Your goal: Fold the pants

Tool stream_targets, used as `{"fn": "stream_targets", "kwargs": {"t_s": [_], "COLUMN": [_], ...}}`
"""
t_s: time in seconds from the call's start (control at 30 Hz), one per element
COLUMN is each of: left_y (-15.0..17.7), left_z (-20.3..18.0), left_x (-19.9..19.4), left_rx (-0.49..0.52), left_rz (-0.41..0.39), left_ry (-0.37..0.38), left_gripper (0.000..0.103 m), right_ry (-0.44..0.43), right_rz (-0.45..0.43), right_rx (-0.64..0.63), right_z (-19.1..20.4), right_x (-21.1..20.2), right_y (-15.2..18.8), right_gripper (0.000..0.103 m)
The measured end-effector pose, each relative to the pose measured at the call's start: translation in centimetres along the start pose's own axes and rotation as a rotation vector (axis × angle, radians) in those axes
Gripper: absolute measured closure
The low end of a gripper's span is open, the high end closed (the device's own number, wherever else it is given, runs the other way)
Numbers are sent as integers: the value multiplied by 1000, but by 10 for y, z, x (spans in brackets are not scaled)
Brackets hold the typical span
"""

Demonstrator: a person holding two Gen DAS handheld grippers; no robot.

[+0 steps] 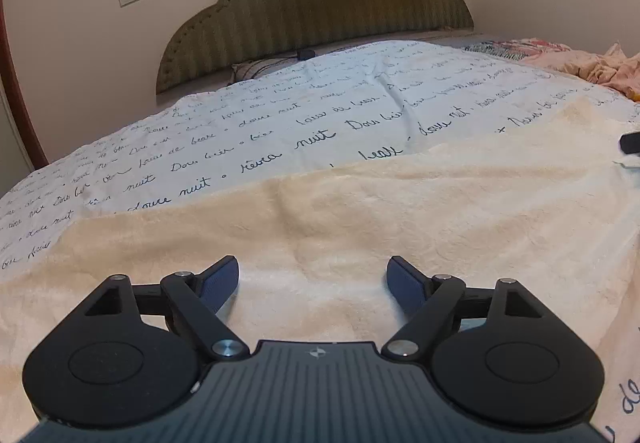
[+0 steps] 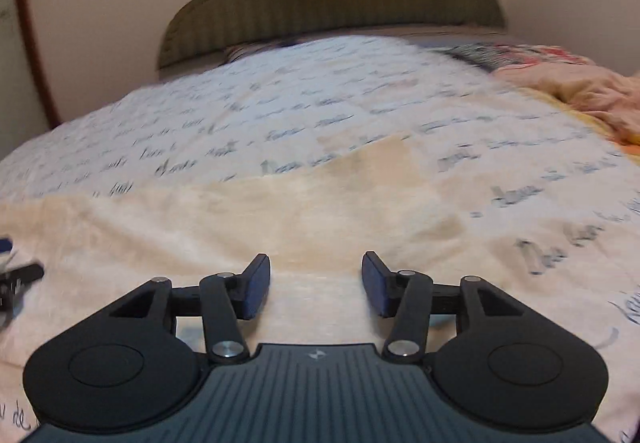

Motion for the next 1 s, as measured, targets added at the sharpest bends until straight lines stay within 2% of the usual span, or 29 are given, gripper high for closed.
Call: {"fn": "stream_targets", "kwargs": {"t_s": [0.07,0.1,0.17,0.27,0.37,0.57,0.77,0.87,0.9,1.0], "left_y": [2,3,5,8,9,8,8,8,8,8], "left_z": [3,4,10,18,20,17,17,17,17,17], "left_x": [2,4,9,12,12,12,12,12,12,12], "left_rx": [-24,-37,-80,-149,-158,-151,-149,-148,-148,-149], "left_rz": [2,11,32,42,41,42,42,43,43,43], "left_ry": [0,-1,14,58,63,56,55,54,54,55], "left_gripper": [12,8,4,1,0,0,0,0,0,0], "right_ry": [-48,-100,-183,-230,-290,-306,-335,-411,-408,-319], "right_rz": [-47,-44,-29,37,113,97,-67,-104,-95,-72], "right_rx": [144,234,402,619,767,815,889,925,915,854], "right_z": [-16,-24,-41,-64,-73,-70,-80,-82,-81,-80], "right_x": [-25,-35,-47,-47,-35,-22,-3,7,13,30], "right_y": [-5,-5,-2,12,32,32,16,10,8,3], "right_gripper": [49,44,43,42,42,41,42,42,42,46]}}
Point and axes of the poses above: each gripper's, at about its wrist camera, not at the fingertips, and x roughly the way its jaws point, z to its left, y to its underside, the point moved 8 cm from there along x, roughly the way its jaws point, and after that the axes turned 11 degrees about x, right-handed, at the moved point
